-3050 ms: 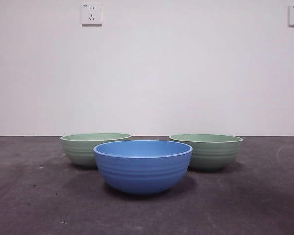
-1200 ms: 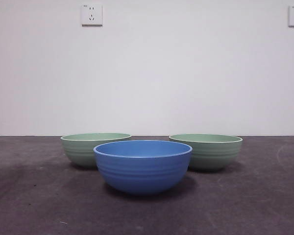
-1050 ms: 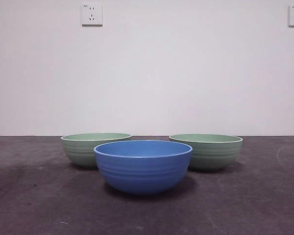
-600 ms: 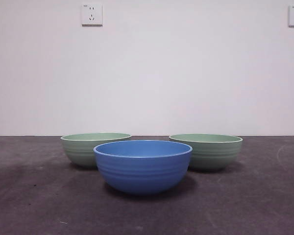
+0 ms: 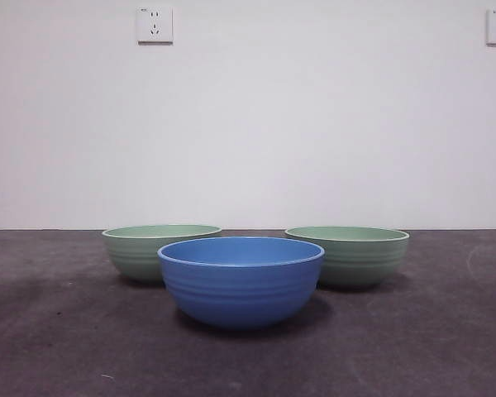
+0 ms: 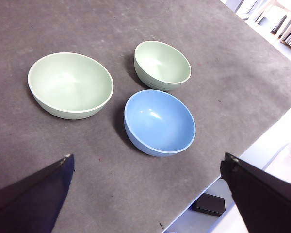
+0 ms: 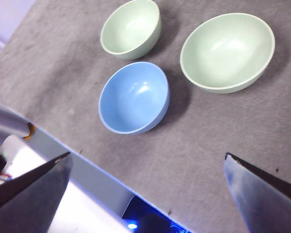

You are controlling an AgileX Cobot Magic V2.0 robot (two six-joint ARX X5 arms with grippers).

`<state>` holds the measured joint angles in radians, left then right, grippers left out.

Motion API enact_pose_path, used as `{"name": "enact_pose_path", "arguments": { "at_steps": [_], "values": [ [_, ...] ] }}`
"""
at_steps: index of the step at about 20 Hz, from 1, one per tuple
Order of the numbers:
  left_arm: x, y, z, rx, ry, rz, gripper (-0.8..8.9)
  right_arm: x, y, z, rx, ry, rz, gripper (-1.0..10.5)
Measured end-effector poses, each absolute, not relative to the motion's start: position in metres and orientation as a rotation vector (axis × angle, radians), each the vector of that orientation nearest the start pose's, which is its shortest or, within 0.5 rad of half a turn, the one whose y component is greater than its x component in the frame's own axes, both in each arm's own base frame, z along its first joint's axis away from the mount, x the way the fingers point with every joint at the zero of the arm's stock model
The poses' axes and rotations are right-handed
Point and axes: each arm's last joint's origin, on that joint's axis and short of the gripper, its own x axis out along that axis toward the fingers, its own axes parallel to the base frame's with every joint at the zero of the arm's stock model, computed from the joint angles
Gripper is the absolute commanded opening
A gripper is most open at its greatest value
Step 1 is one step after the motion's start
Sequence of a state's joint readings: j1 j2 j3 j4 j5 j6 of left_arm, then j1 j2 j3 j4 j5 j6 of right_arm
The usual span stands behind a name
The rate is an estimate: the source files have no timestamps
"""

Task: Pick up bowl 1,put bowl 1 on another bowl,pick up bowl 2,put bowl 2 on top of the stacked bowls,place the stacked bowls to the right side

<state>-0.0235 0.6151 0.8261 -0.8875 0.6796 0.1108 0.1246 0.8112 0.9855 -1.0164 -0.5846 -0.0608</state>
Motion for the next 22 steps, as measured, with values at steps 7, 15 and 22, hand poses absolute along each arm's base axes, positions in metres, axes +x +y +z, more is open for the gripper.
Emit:
{"name": "enact_pose_path", "arguments": {
  "at_steps": [7, 15, 22],
  "values": [
    [0.101, -0.021, 0.309, -0.12, 0.614, -0.71, 5.39, 0.16, 0.033, 0.322, 0.168, 0.816, 0.54, 5.4],
    [0.101, -0.021, 0.309, -0.119, 0.614, -0.706, 5.39, 0.217, 0.041, 0.293, 0.189, 0.902, 0.395, 5.4],
    [0.102, -0.02, 0.309, -0.112, 0.617, -0.689, 5.39, 0.259, 0.06, 0.255, 0.152, 0.982, 0.34, 5.3]
  ]
}}
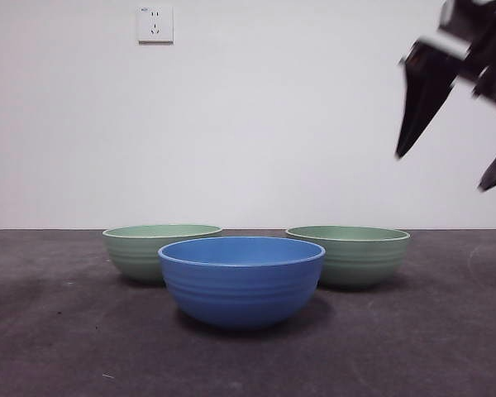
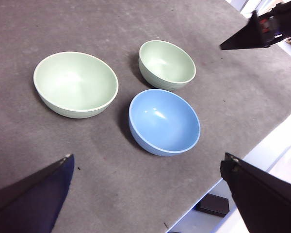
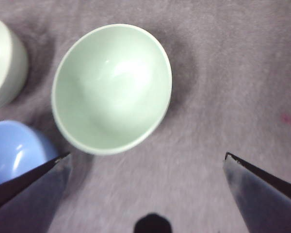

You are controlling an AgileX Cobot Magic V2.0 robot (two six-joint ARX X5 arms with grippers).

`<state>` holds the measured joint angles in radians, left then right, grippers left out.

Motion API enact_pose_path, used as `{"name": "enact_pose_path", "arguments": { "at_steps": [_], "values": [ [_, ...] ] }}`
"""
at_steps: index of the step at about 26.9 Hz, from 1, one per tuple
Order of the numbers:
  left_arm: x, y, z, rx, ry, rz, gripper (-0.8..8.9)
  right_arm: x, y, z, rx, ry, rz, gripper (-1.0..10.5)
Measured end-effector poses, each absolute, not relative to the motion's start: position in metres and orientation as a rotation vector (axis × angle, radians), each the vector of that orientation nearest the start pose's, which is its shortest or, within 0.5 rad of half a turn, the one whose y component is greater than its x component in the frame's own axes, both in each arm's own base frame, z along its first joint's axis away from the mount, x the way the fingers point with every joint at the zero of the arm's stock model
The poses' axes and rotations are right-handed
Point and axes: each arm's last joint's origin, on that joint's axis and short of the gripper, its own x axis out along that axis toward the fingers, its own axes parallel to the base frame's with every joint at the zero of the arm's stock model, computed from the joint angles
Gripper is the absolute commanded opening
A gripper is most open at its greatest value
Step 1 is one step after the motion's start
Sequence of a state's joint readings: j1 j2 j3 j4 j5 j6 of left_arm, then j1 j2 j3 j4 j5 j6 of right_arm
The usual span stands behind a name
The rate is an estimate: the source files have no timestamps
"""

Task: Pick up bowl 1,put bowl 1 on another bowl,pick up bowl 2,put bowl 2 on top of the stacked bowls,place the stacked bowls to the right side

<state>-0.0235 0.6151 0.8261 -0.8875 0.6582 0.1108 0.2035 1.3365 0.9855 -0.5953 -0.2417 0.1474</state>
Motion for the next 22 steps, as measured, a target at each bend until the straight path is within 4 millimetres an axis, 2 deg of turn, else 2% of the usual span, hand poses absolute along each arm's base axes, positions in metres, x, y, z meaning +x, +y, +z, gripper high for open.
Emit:
{"name": "enact_pose_path", "arguments": {
  "at_steps": [9, 12, 16, 22],
  "values": [
    [0.102, -0.02, 0.309, -0.111, 0.617, -0.686, 5.39, 0.293, 0.077, 0.219, 0.14, 0.974, 0.271, 5.3],
    [0.102, -0.02, 0.309, -0.111, 0.617, -0.685, 5.39, 0.301, 0.079, 0.205, 0.147, 1.001, 0.262, 4.3],
    [0.102, -0.02, 0.309, -0.111, 0.617, -0.685, 5.39, 0.309, 0.081, 0.194, 0.156, 1.007, 0.255, 3.9],
    [0.102, -0.02, 0.309, -0.111, 0.617, -0.685, 5.39, 0.313, 0.084, 0.19, 0.163, 0.997, 0.258, 2.1]
  ]
}}
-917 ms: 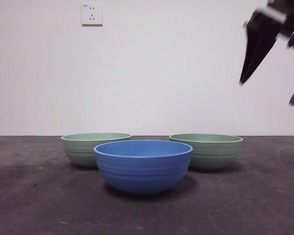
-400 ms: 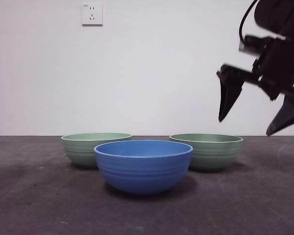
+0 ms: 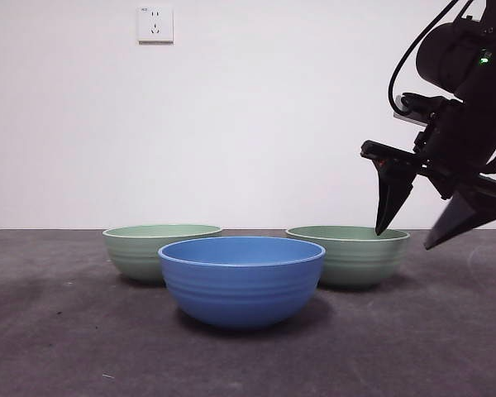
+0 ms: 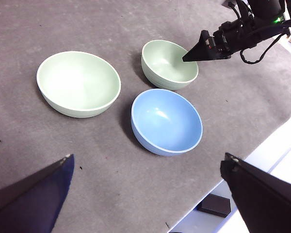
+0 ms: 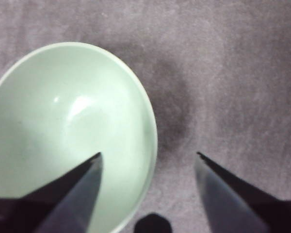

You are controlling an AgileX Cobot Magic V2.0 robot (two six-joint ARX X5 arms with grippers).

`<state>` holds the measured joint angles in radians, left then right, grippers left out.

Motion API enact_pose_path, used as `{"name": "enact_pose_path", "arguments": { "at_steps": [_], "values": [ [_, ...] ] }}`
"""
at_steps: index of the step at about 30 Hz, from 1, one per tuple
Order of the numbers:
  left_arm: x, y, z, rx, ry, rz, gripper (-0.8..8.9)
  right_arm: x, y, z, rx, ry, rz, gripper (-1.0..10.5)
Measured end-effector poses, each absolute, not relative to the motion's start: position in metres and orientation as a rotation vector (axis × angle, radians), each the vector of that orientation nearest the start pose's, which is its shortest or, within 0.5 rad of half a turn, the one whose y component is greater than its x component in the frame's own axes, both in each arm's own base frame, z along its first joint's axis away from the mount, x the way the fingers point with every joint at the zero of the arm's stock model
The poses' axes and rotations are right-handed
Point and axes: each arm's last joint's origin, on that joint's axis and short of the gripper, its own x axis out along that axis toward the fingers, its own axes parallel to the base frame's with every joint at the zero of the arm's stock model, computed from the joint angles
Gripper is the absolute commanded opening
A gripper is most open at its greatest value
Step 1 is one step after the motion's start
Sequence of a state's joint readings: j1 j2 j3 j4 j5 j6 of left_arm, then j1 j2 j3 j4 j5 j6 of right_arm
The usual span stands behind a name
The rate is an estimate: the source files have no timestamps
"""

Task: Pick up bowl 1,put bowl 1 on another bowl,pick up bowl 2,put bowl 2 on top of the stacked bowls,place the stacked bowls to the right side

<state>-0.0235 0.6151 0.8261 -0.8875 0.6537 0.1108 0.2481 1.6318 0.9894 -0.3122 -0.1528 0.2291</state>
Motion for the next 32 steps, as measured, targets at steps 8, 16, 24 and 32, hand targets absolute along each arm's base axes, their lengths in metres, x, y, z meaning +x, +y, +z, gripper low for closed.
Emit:
{"name": "enact_pose_path", "arguments": {
  "at_steps": [8, 16, 24, 32],
  "values": [
    [0.102, -0.02, 0.309, -0.111, 0.617, -0.685, 5.39, 0.315, 0.085, 0.185, 0.166, 1.008, 0.254, 1.7],
    [0.102, -0.02, 0.309, -0.11, 0.617, -0.684, 5.39, 0.318, 0.085, 0.179, 0.171, 1.016, 0.25, -0.2],
    [0.102, -0.02, 0.309, -0.108, 0.618, -0.677, 5.39, 0.32, 0.086, 0.183, 0.172, 0.999, 0.253, -0.2],
    [0.102, -0.019, 0.309, -0.1, 0.621, -0.654, 5.39, 0.303, 0.09, 0.242, 0.165, 0.877, 0.303, -0.2]
  ]
}}
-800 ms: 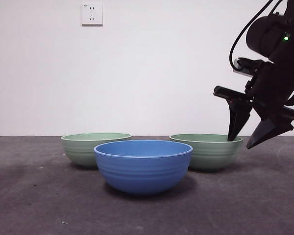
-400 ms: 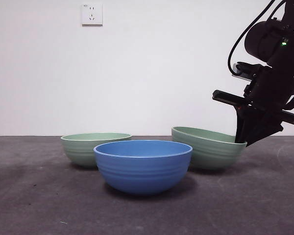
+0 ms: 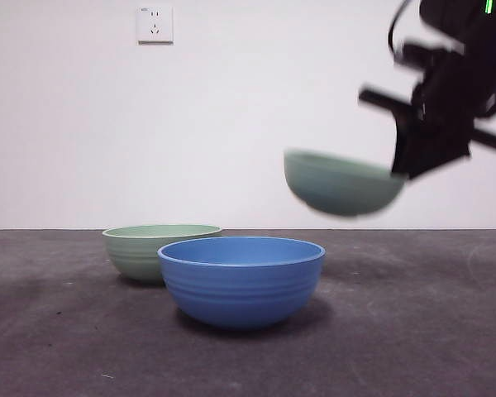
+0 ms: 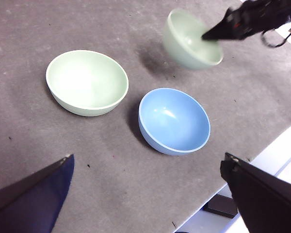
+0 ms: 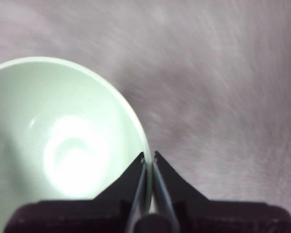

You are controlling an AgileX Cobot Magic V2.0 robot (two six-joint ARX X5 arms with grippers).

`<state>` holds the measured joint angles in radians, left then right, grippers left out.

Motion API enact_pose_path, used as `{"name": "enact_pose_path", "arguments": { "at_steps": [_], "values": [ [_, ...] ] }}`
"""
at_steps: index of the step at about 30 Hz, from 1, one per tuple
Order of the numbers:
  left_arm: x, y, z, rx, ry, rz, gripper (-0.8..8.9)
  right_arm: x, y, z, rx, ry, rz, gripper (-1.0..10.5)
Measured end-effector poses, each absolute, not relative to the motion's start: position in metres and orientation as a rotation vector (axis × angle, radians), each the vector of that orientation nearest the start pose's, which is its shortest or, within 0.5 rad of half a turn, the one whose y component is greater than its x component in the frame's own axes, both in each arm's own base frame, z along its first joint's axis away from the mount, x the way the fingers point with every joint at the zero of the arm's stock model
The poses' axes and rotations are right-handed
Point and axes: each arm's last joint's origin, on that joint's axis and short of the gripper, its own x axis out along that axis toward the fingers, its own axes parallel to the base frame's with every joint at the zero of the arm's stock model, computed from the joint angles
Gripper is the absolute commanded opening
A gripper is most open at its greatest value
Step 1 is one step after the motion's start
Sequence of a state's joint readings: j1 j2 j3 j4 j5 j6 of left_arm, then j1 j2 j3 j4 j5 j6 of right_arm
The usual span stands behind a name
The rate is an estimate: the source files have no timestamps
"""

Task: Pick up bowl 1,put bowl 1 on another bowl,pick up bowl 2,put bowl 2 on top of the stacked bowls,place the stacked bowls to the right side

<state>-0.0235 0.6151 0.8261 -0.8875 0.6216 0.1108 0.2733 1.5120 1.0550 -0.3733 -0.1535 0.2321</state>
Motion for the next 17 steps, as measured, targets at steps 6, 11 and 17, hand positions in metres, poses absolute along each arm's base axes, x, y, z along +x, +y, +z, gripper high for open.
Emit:
{"name": "enact_pose_path", "arguments": {
  "at_steps": [6, 11, 17],
  "values": [
    [0.102, -0.019, 0.309, -0.099, 0.622, -0.653, 5.39, 0.27, 0.111, 0.267, 0.098, 0.881, 0.412, -0.2],
    [0.103, -0.019, 0.308, -0.1, 0.624, -0.653, 5.39, 0.255, 0.138, 0.262, 0.025, 0.941, 0.505, -0.2],
    [0.103, -0.019, 0.308, -0.1, 0.624, -0.653, 5.39, 0.246, 0.166, 0.251, -0.063, 0.958, 0.531, -0.2]
  ]
}}
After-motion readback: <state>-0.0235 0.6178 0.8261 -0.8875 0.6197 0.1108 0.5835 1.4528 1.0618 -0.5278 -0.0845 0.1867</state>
